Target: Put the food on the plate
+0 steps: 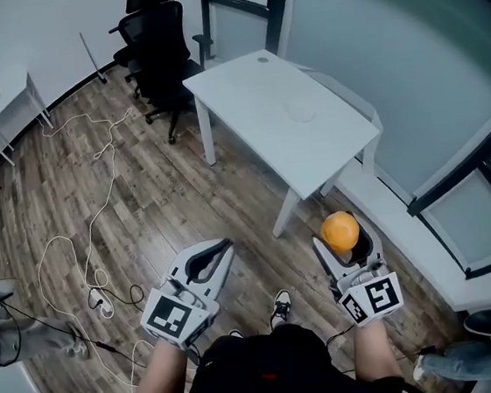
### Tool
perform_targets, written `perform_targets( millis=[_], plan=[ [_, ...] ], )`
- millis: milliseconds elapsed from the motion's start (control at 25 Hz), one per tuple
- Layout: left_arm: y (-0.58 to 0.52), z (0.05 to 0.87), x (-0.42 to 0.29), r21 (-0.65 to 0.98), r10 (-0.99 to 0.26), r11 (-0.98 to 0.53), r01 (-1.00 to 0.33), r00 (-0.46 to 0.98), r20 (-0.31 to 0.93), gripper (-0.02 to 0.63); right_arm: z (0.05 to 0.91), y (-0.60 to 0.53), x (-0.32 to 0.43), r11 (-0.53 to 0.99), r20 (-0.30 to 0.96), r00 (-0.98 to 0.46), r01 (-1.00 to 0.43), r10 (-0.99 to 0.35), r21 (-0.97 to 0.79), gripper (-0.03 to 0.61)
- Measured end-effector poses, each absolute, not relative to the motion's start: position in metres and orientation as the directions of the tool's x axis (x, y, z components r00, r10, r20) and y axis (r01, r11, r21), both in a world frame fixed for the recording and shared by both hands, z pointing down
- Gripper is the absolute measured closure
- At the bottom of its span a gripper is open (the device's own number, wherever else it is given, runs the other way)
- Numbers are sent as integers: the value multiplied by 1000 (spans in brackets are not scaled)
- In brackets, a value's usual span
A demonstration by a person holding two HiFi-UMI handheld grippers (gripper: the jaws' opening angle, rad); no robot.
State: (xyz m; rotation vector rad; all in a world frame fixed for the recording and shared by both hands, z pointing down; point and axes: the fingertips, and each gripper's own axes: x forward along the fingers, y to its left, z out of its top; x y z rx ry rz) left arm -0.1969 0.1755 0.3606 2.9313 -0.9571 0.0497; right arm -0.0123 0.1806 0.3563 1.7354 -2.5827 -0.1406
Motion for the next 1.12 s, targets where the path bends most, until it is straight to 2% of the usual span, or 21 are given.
perform_targets(
  millis=[400,800,1120],
  plan=[
    [112,344,-100,-28,-605,-795,-605,792,79,578,354,106,81,397,-51,-402,-914,-914,80,225],
    [65,354,-8,-17,-597,-801,-598,797,89,578,372,63,178,407,-40,-409,-912,-912,44,225],
    [24,357,32,-34,-580,-813,-581,805,121,578,383,32,215,388,-21,-389,-921,-921,14,225]
  ],
)
